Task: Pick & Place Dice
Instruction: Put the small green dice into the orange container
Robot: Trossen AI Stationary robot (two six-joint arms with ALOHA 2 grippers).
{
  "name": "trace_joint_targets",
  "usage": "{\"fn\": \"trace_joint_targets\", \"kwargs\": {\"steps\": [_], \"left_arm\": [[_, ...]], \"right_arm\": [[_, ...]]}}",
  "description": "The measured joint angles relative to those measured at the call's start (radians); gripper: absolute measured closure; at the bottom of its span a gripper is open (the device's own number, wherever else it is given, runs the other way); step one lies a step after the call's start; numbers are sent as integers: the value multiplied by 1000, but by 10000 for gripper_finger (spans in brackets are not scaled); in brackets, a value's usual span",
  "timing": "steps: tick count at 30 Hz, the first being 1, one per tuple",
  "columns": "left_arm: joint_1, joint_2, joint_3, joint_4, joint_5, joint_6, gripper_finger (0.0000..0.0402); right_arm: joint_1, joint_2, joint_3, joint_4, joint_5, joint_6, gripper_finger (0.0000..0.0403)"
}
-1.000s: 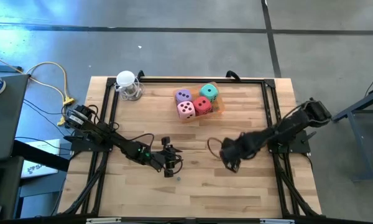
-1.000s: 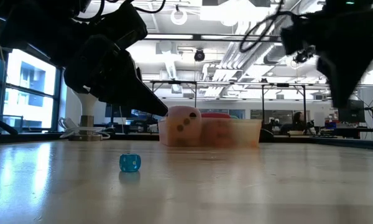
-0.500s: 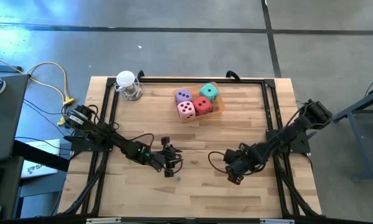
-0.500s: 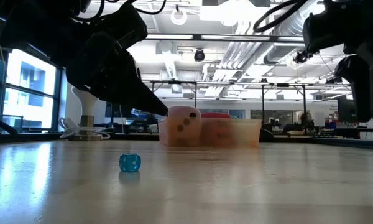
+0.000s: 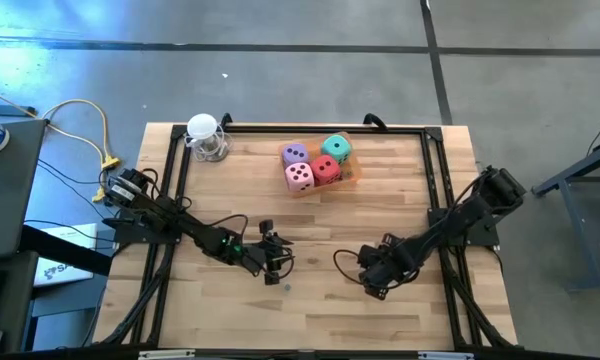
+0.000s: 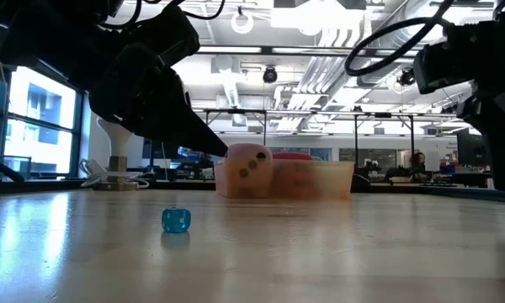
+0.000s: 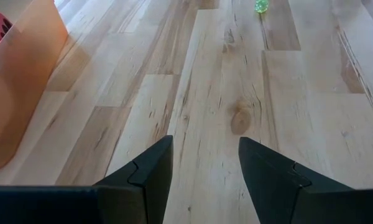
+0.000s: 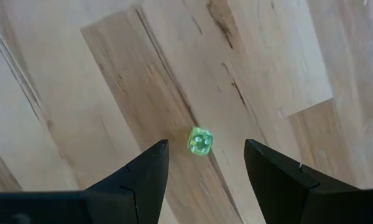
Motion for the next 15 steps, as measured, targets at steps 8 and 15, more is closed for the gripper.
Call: {"fn": "trace_joint_targets", "kwargs": {"steps": [8,15], "left_arm": [[0,0,0,0,0,0,225],[0,0,0,0,0,0,225]], "right_arm": [[0,16,0,0,-12,4,202],[0,16,0,5,-12,6,202]]}}
